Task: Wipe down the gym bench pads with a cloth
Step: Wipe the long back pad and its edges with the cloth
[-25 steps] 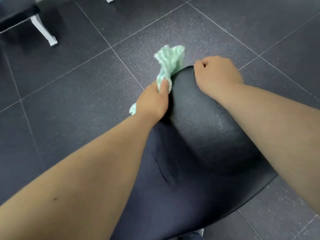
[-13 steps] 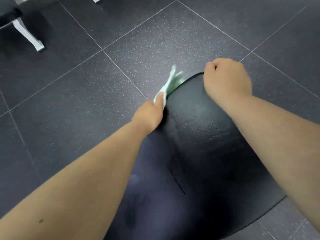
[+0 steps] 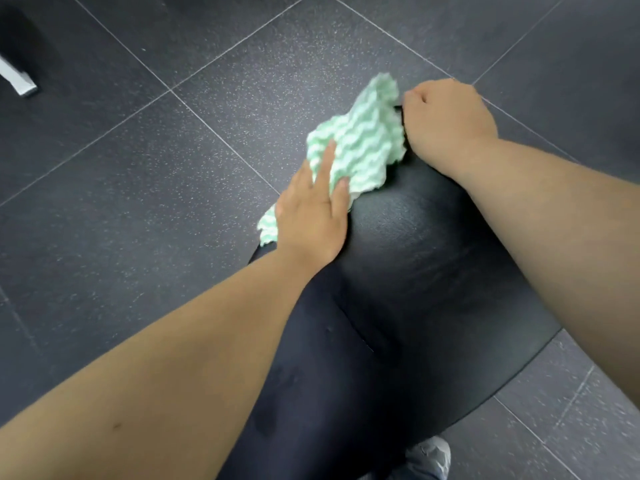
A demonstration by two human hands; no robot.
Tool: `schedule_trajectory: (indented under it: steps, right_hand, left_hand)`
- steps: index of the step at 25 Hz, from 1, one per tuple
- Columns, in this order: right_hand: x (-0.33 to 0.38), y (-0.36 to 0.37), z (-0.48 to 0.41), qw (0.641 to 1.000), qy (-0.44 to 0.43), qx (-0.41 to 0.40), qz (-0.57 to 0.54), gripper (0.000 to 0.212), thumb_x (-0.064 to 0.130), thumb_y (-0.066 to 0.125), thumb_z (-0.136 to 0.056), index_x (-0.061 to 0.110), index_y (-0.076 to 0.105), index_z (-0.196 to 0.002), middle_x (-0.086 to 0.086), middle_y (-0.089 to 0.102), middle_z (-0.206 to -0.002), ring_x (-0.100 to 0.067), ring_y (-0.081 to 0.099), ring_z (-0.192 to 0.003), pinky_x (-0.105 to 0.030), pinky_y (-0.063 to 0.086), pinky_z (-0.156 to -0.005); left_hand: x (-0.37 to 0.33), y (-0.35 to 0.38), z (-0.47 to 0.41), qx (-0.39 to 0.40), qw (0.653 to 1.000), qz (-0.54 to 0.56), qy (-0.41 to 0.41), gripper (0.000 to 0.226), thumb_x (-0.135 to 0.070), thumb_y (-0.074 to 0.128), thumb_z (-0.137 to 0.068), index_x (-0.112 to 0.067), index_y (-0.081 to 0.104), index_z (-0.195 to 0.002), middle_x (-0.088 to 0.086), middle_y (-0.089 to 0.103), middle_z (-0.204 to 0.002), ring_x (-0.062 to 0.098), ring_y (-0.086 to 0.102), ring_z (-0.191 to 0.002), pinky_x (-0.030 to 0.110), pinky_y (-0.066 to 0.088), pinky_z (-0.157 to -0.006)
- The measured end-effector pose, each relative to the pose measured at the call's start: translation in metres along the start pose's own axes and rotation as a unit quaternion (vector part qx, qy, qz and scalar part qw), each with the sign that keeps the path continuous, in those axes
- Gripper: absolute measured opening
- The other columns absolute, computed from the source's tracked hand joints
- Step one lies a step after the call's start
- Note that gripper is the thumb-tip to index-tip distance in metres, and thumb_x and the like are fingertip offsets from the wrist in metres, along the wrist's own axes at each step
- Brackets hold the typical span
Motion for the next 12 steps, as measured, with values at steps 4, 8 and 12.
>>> schedule_trajectory:
  steps: [4,8,12]
  right_hand:
    - [-0.001,-0.005,0.011,0.999,-0.049,0.002,-0.002,0.034,0.024,0.030,-0.097,0.007,0.056,-0.081,-0.009,0.055,-0.083,-0.031,0.047,-0.080,-0.032,0.032,-0.064]
    - [-0.002,-0.007,0.022,0.995,-0.093,0.035,0.009,0.032,0.024,0.032,-0.097,0.014,0.062,-0.100,-0.009,0.064,-0.107,-0.032,0.055,-0.095,-0.036,0.042,-0.075]
    - [-0.033,-0.023,0.049,0.995,-0.091,0.028,-0.021,0.028,0.023,0.032,-0.098,0.016,0.057,-0.087,-0.007,0.063,-0.098,-0.029,0.052,-0.087,-0.032,0.034,-0.068]
  left_hand:
    - [0.055,0.008,0.039,0.032,0.981,-0.001,-0.191,0.053,-0.038,0.018,-0.100,-0.031,0.002,-0.151,0.012,0.015,-0.157,0.033,0.015,-0.143,0.050,0.014,-0.115]
    - [-0.034,0.036,0.042,0.054,0.994,-0.052,-0.084,0.056,-0.039,0.018,-0.100,-0.023,0.002,-0.151,0.007,-0.014,-0.159,0.025,-0.021,-0.144,0.053,-0.011,-0.114]
    - [-0.052,0.037,0.048,0.005,0.997,-0.062,0.035,0.055,-0.046,0.017,-0.099,-0.036,-0.004,-0.149,-0.001,-0.015,-0.159,0.018,-0.021,-0.144,0.048,-0.015,-0.114]
Point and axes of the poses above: each hand's wrist, its own z-axis away from the middle knuckle, its own y-axis out of the palm, x = y × z, the point moved 8 cm from there along -z, towards the middle knuckle
